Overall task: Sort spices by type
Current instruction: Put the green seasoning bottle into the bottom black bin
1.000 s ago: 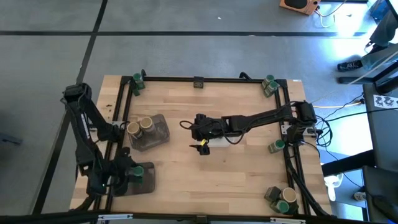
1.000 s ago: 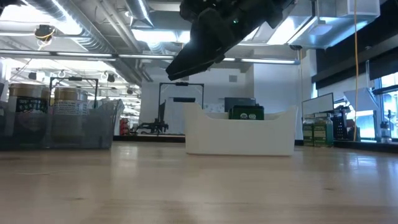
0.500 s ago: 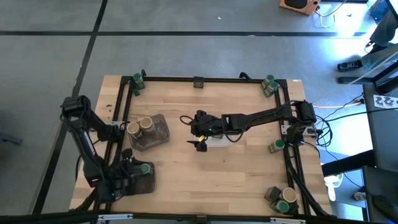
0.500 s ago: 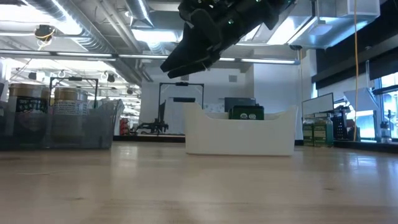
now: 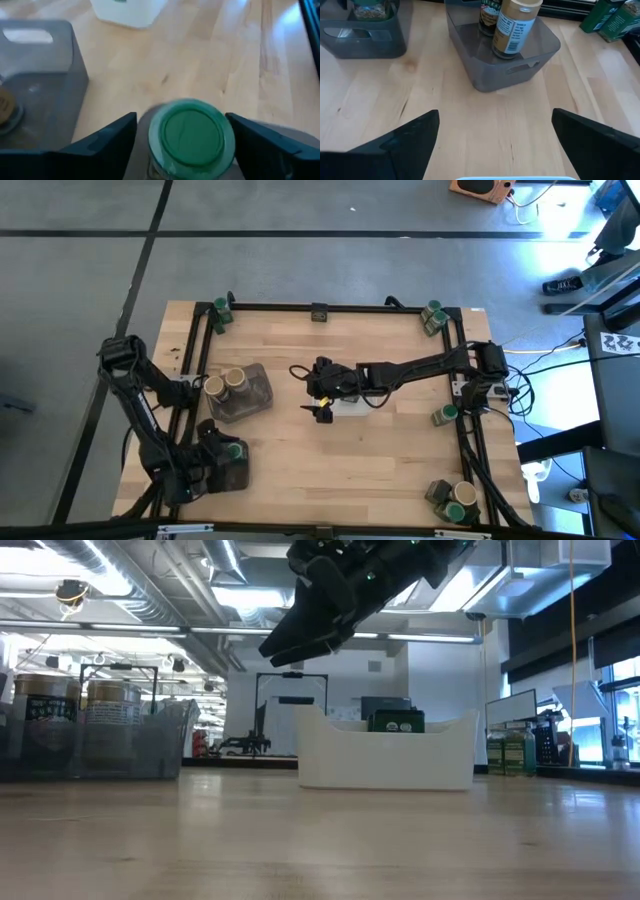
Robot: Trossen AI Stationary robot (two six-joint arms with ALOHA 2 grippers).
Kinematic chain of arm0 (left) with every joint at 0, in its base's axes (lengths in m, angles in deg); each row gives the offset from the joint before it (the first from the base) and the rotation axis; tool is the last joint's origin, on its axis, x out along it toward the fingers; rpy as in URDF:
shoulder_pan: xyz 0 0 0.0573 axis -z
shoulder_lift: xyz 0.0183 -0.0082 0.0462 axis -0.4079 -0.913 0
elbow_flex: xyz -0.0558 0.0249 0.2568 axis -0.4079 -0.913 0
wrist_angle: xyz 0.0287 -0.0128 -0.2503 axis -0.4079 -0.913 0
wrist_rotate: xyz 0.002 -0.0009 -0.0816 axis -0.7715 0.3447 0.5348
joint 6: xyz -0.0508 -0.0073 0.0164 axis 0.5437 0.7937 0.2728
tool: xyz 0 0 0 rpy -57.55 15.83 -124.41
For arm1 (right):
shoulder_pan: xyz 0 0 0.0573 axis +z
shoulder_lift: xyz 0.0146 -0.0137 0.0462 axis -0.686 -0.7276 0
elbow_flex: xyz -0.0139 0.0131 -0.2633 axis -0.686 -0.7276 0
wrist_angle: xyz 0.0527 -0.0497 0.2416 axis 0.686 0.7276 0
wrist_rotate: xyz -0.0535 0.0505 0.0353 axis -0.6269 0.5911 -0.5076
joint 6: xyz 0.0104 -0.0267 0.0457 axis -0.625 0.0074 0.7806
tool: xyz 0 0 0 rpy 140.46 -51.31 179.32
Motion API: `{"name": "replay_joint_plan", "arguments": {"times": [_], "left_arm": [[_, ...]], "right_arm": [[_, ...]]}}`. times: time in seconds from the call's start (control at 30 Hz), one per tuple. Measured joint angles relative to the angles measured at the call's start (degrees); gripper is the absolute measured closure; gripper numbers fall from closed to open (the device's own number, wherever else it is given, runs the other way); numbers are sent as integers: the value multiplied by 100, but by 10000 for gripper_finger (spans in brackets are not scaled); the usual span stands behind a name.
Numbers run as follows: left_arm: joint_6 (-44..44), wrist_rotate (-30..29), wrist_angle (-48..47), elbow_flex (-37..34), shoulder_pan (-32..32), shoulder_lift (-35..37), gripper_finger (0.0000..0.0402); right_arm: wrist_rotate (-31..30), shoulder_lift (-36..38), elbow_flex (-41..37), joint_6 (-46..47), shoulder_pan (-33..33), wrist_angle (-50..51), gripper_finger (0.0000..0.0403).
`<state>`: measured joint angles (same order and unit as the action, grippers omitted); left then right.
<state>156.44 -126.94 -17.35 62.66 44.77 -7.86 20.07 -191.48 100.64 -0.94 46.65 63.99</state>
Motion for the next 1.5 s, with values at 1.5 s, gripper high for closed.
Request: {"name": "replay_joint_plan", "arguments": {"times": [1.5], "left_arm": [[-6984, 880, 770, 402, -8568, 2897, 117]], "right_arm": [[1056, 1167, -1503, -1045, -2515, -509, 17]]}}
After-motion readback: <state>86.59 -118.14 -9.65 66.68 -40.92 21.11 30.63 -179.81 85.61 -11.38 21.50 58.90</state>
